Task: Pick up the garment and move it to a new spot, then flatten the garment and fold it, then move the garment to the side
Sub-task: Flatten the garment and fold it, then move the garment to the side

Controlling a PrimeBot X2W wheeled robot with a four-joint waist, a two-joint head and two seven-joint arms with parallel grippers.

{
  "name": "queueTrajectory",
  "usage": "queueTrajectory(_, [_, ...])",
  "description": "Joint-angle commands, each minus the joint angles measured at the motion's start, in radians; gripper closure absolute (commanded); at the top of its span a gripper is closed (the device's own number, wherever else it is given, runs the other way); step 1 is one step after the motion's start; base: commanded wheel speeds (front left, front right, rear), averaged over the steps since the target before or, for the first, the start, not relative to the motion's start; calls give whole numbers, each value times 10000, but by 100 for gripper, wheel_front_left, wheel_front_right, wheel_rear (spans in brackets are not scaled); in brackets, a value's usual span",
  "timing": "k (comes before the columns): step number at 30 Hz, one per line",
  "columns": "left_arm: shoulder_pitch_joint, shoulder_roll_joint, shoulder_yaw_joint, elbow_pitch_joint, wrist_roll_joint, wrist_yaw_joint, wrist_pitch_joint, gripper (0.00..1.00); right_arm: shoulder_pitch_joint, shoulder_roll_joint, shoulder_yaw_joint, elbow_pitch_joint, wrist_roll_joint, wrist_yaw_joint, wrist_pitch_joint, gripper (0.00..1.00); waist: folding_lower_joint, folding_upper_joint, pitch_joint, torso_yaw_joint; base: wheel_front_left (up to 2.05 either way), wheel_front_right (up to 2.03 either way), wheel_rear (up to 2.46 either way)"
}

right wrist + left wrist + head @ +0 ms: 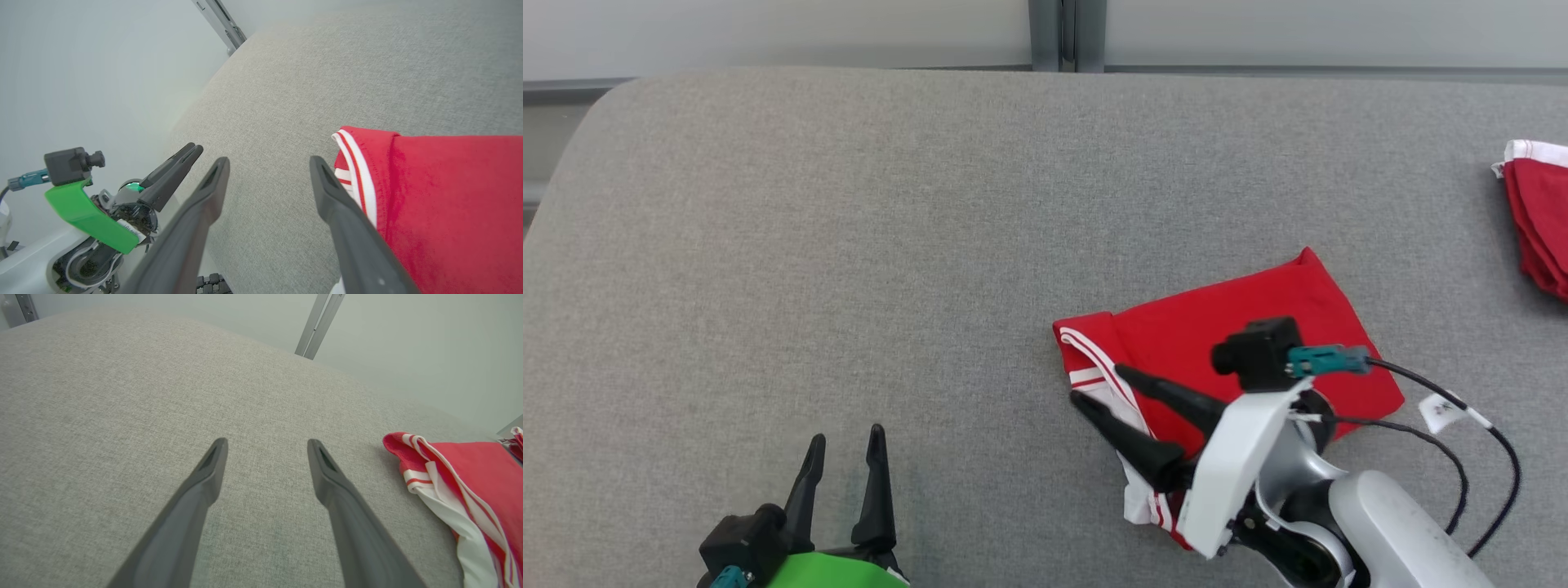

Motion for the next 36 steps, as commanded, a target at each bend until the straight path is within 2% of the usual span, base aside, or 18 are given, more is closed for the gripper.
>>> queueTrajectory(1, [198, 22, 84, -21, 75, 49, -28, 0, 296, -154, -241, -10, -209, 1, -460, 0, 0, 0, -371, -36, 0, 0, 0])
queueTrajectory(4, [458, 22, 196, -43, 128, 100, -28, 0, 677, -497, -874, 58, -952, 0, -1737, 0, 0, 0, -787, -100, 0, 0, 0])
queueTrajectory(7, [730, 21, 279, -101, 293, 64, -27, 0, 1236, -1068, -1847, 569, -2315, -2, -3345, 0, 0, 0, -1251, -215, 0, 0, 0])
queueTrajectory(11, [1047, 22, 374, -275, 538, -9, -27, 0, 2090, -1372, -3088, 1613, -3866, 1, -5230, 0, 0, 0, -1633, -372, 0, 0, 0])
queueTrajectory(15, [1350, 22, 533, -387, 1003, -96, -27, 0, 2727, -1286, -4153, 2789, -4619, 0, -6681, 0, 0, 0, -1961, -520, 0, 0, 0])
queueTrajectory(19, [1594, 22, 742, -315, 1268, -206, -28, 0, 3061, -1123, -4982, 3666, -5126, 0, -7112, 0, 0, 0, -2164, -589, 0, 0, 0])
queueTrajectory(21, [1637, 22, 851, -304, 1390, -255, -27, 0, 3082, -884, -5339, 3725, -5150, -5, -7160, 0, 0, 0, -2198, -598, 0, 0, 0])
queueTrajectory(28, [1535, 22, 961, -145, 1636, -420, -28, 0, 3401, -354, -5677, 3565, -5282, -2, -7152, 0, 0, 0, -2201, -547, 0, 0, 0])
queueTrajectory(36, [1416, 22, 1012, -89, 1439, -332, -28, 0, 3435, -275, -5586, 3385, -5263, -2, -7154, 0, 0, 0, -2167, -531, 0, 0, 0])
